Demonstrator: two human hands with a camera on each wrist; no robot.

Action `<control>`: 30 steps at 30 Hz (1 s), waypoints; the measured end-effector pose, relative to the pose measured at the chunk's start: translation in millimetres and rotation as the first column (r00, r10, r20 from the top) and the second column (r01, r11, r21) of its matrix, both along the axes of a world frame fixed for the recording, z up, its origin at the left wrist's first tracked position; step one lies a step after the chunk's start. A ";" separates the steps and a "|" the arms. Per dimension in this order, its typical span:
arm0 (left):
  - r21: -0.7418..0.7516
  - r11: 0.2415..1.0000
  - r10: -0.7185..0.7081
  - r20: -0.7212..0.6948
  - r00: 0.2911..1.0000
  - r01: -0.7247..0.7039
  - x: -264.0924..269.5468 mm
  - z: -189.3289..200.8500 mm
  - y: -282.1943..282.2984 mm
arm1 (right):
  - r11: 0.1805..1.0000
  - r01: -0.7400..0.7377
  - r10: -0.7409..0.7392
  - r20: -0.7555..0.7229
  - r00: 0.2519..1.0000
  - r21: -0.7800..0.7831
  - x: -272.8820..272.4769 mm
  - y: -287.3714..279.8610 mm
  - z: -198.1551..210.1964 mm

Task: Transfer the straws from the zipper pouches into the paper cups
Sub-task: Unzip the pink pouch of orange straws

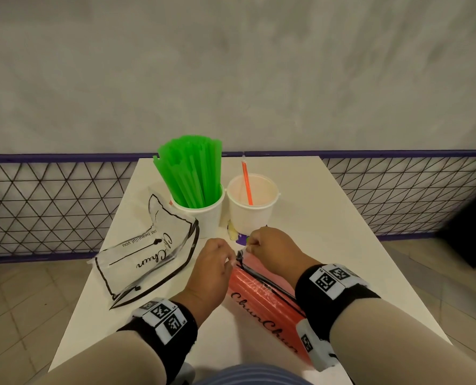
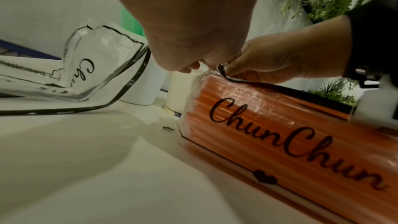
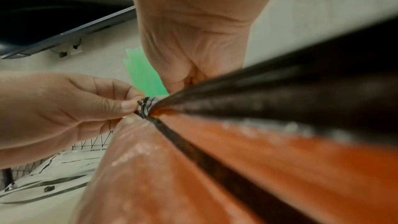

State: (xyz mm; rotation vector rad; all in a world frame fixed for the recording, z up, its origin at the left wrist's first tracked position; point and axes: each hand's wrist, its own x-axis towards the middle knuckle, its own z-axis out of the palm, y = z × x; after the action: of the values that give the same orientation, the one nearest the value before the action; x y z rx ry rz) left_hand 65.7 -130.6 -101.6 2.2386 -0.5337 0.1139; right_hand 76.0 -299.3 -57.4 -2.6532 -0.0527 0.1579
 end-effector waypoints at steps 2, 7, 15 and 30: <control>-0.018 1.000 0.001 -0.037 0.999 -0.002 -0.6 -0.1 0.8 | 1.000 0.015 -0.015 0.005 1.000 -0.005 -0.7 3.5 0.4; -0.047 0.998 0.023 -0.145 0.989 -0.030 1.4 0.9 -0.7 | 0.997 0.057 -0.059 0.039 0.997 0.047 -2.8 7.0 1.0; -0.102 0.993 0.028 -0.283 0.959 -0.059 5.3 3.6 -2.0 | 0.964 -0.043 0.055 -0.038 0.998 0.263 -9.7 5.1 -0.7; 0.105 0.992 -0.052 -0.098 0.994 0.062 9.5 6.9 2.0 | 0.988 -0.062 0.052 0.077 0.996 0.139 -9.5 5.3 -1.6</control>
State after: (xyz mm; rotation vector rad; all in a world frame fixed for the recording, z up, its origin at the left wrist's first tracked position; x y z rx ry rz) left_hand 75.1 -128.7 -94.7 2.3185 -0.5633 -0.0528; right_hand 66.5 -294.0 -59.0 -2.5165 -0.1583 0.0733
